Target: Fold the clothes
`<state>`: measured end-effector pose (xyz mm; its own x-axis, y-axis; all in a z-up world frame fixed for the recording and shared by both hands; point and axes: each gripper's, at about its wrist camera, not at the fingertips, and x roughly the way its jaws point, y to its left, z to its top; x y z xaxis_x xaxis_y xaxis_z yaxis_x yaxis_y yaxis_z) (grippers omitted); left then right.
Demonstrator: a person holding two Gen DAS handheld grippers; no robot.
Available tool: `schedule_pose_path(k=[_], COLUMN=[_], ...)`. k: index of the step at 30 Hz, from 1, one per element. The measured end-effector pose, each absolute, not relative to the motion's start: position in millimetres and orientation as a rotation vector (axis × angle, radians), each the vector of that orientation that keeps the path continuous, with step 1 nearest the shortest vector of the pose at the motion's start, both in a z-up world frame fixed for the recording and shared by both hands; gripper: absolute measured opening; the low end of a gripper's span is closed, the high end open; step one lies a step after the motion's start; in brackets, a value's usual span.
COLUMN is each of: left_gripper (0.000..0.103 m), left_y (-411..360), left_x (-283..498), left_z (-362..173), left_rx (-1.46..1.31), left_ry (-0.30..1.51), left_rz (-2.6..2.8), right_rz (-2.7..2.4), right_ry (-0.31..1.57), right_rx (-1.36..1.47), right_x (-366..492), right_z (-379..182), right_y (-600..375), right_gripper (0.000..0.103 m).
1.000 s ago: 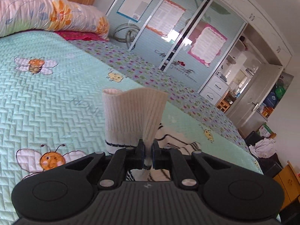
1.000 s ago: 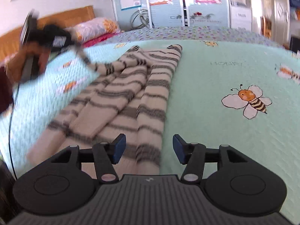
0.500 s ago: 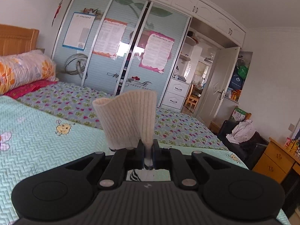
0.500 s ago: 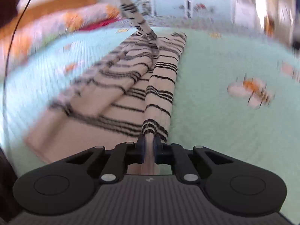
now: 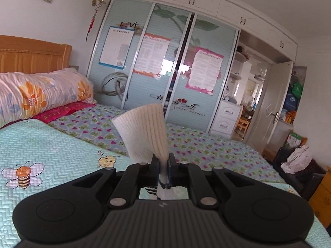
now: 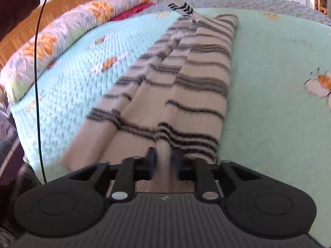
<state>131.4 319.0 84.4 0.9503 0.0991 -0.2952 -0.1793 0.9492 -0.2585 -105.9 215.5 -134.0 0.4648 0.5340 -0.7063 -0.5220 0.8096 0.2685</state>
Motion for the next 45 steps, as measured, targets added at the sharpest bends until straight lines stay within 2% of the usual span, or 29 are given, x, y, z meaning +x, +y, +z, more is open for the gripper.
schedule_pose_path(k=[2, 5, 8, 10, 12, 16, 19, 29, 30, 31, 32, 35, 39, 43, 45], left_gripper=[0.009, 0.012, 0.034, 0.054, 0.058, 0.059, 0.059, 0.06, 0.06, 0.06, 0.06, 0.06, 0.06, 0.061, 0.061], left_y=[331, 349, 365, 375, 385, 404, 404, 349, 345, 342, 339, 335, 333, 331, 327], left_x=[128, 123, 111, 101, 90, 58, 23, -71, -74, -77, -80, -86, -91, -96, -99], left_z=[57, 17, -12, -27, -38, -51, -58, -100, -104, -107, -110, -116, -119, -123, -126], left_rx=[-0.311, -0.389, -0.469, -0.509, -0.54, -0.611, -0.601, -0.696, -0.704, -0.712, -0.719, -0.732, -0.738, -0.745, -0.752], left_ry=[0.329, 0.399, 0.441, 0.457, 0.474, 0.524, 0.552, 0.63, 0.64, 0.652, 0.665, 0.683, 0.683, 0.688, 0.7], left_rz=[0.17, 0.187, 0.188, 0.195, 0.207, 0.237, 0.21, 0.006, -0.006, -0.016, -0.027, -0.042, -0.044, -0.047, -0.055], right_rz=[0.693, 0.732, 0.731, 0.728, 0.725, 0.718, 0.74, 0.63, 0.618, 0.611, 0.603, 0.586, 0.583, 0.568, 0.584], right_ry=[0.863, 0.889, 0.887, 0.875, 0.863, 0.839, 0.836, 0.71, 0.717, 0.73, 0.743, 0.772, 0.788, 0.837, 0.82], right_rx=[0.039, 0.104, 0.247, 0.295, 0.342, 0.435, 0.39, -0.181, -0.24, -0.215, -0.183, -0.055, 0.055, 0.197, 0.181], right_x=[-111, -113, -114, -113, -112, -110, -114, -106, -103, -99, -95, -83, -75, -68, -73], right_z=[-130, -120, -113, -114, -116, -119, -121, -115, -121, -124, -125, -126, -123, -143, -140], right_y=[210, 190, 158, 151, 145, 134, 149, 244, 252, 251, 249, 240, 236, 231, 231], right_gripper=[0.044, 0.049, 0.049, 0.049, 0.05, 0.049, 0.049, 0.048, 0.045, 0.027, 0.018, 0.01, 0.01, 0.014, 0.02])
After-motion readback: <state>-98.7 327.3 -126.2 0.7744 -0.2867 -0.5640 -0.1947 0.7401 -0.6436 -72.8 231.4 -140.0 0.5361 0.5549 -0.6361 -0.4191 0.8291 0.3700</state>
